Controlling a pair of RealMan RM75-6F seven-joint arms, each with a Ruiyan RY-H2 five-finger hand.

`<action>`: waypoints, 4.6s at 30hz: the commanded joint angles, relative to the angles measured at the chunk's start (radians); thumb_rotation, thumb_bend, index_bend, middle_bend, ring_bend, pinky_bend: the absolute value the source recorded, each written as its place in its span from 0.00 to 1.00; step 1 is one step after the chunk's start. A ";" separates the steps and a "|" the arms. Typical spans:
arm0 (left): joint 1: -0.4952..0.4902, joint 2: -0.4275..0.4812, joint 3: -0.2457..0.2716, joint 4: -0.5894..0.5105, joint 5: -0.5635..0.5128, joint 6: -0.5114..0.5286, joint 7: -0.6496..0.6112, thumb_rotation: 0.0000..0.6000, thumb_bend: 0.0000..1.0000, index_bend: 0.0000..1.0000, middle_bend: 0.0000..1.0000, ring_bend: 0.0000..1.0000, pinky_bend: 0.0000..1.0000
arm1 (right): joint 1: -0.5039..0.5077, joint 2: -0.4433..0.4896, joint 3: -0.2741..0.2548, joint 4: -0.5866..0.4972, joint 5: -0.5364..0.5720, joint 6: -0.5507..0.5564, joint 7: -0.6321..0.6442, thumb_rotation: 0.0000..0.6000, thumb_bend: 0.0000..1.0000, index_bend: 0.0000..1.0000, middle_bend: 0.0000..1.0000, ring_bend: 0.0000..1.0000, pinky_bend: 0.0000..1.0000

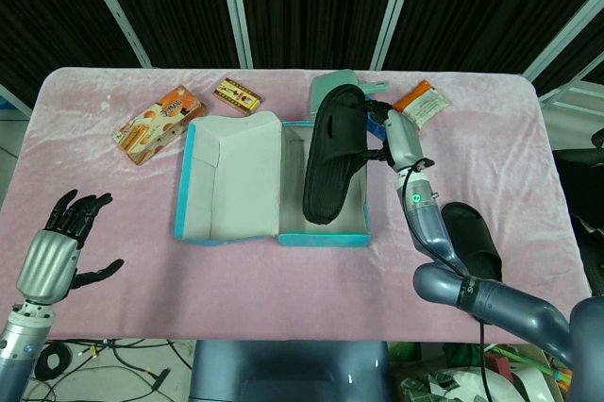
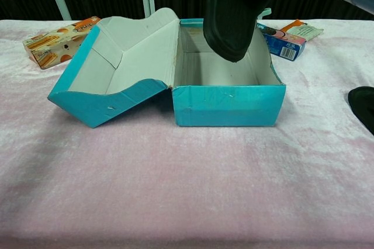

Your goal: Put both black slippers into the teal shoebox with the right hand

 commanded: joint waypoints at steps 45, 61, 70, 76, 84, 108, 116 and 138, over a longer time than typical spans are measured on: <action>0.020 -0.009 -0.004 0.013 -0.039 -0.022 -0.018 1.00 0.01 0.04 0.16 0.12 0.07 | 0.016 -0.232 -0.117 0.220 -0.238 -0.103 -0.009 1.00 0.11 0.63 0.57 0.22 0.11; 0.004 -0.012 -0.014 0.007 -0.042 -0.041 -0.011 1.00 0.01 0.03 0.16 0.12 0.07 | 0.004 -0.099 -0.134 0.043 -0.099 -0.171 -0.264 1.00 0.10 0.63 0.66 0.26 0.10; 0.004 -0.010 -0.015 0.001 -0.043 -0.041 -0.006 1.00 0.01 0.03 0.16 0.12 0.07 | 0.005 -0.065 -0.170 -0.028 -0.055 -0.166 -0.382 1.00 0.10 0.63 0.70 0.29 0.10; 0.009 -0.010 -0.013 -0.001 -0.040 -0.034 -0.003 1.00 0.01 0.03 0.16 0.12 0.07 | 0.018 -0.065 -0.190 -0.028 -0.021 -0.184 -0.438 1.00 0.10 0.63 0.70 0.29 0.10; 0.014 -0.008 -0.014 0.000 -0.040 -0.024 -0.009 1.00 0.01 0.03 0.16 0.12 0.07 | 0.031 -0.033 -0.213 -0.061 0.020 -0.202 -0.503 1.00 0.08 0.60 0.62 0.25 0.09; 0.015 -0.011 -0.016 0.004 -0.037 -0.019 -0.012 1.00 0.01 0.03 0.16 0.12 0.07 | 0.036 0.089 -0.255 -0.253 -0.062 -0.131 -0.613 1.00 0.02 0.00 0.00 0.00 0.06; 0.012 -0.012 -0.017 0.006 -0.040 -0.027 -0.016 1.00 0.01 0.02 0.16 0.12 0.07 | 0.027 0.206 -0.260 -0.387 -0.116 -0.147 -0.595 1.00 0.27 0.06 0.05 0.00 0.06; 0.006 -0.013 -0.016 0.003 -0.046 -0.041 -0.017 1.00 0.01 0.02 0.16 0.12 0.07 | 0.026 0.179 -0.286 -0.403 -0.219 -0.126 -0.589 1.00 0.62 0.32 0.24 0.10 0.06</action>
